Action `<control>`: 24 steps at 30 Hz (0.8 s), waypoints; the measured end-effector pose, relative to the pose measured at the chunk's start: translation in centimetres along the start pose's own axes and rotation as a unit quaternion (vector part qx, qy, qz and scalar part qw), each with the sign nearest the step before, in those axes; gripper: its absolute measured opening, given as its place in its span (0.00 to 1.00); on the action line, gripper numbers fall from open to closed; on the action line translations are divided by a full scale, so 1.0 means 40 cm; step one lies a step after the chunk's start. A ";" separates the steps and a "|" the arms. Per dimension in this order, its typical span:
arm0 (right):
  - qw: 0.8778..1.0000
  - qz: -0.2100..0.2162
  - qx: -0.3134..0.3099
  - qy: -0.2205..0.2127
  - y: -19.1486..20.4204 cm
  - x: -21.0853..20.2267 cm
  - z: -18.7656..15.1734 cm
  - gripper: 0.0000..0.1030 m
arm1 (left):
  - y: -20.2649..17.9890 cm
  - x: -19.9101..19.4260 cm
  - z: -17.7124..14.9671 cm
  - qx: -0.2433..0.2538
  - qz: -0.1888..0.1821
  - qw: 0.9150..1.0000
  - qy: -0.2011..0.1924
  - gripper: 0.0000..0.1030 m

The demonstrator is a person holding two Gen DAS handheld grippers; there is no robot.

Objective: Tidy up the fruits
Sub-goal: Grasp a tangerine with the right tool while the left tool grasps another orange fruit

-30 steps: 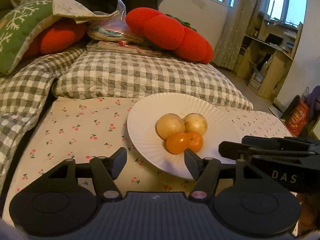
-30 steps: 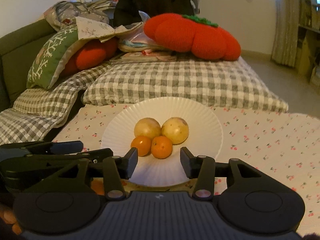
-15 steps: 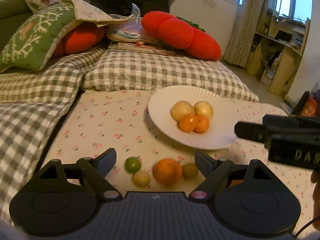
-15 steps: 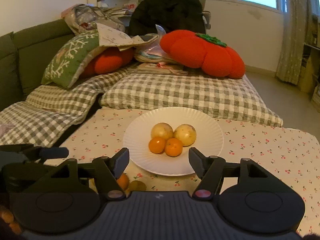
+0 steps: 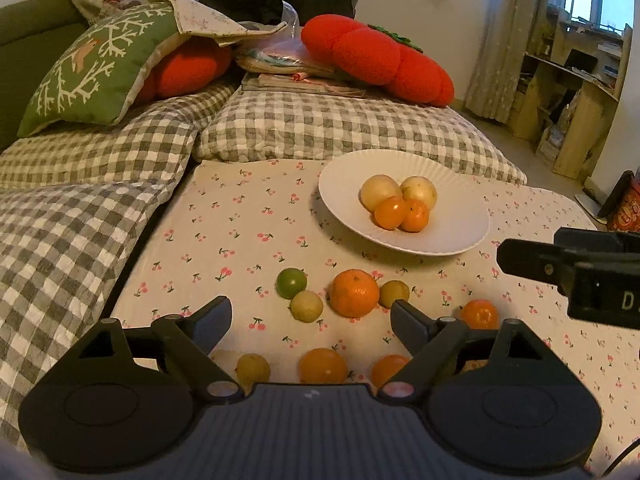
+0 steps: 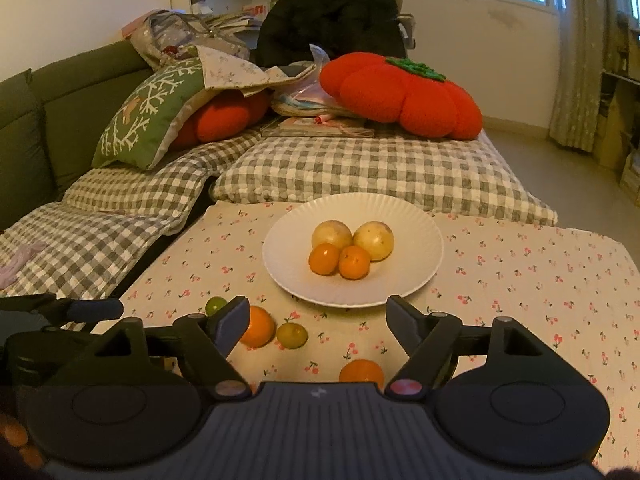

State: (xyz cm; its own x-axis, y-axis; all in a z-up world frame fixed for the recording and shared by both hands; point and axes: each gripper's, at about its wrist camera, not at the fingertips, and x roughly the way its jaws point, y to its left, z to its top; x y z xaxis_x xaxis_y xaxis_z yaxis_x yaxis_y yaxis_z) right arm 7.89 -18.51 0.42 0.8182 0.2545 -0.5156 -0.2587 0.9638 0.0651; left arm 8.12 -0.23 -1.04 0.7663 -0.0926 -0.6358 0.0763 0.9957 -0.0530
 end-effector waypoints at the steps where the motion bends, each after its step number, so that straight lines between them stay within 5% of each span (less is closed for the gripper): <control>1: 1.000 -0.001 0.001 0.004 -0.002 0.000 -0.002 0.72 | -0.001 0.000 -0.001 0.001 0.000 1.000 0.001 0.81; 14: 0.999 -0.010 -0.001 0.031 -0.018 0.013 -0.012 0.82 | 0.011 0.018 -0.007 0.009 -0.002 1.000 0.017 0.81; 24: 0.992 -0.032 0.088 0.084 -0.103 0.066 -0.029 0.86 | 0.113 0.049 0.015 -0.065 0.012 0.997 0.050 0.81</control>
State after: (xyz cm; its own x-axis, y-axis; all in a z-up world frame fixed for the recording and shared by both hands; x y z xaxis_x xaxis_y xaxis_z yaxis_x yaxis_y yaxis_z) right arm 10.53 -21.89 -2.21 0.7287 0.1901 -0.6579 -0.1040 0.9803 0.1681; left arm 10.34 4.08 -2.07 0.6991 -0.0744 -0.7112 -0.0293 0.9907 -0.1325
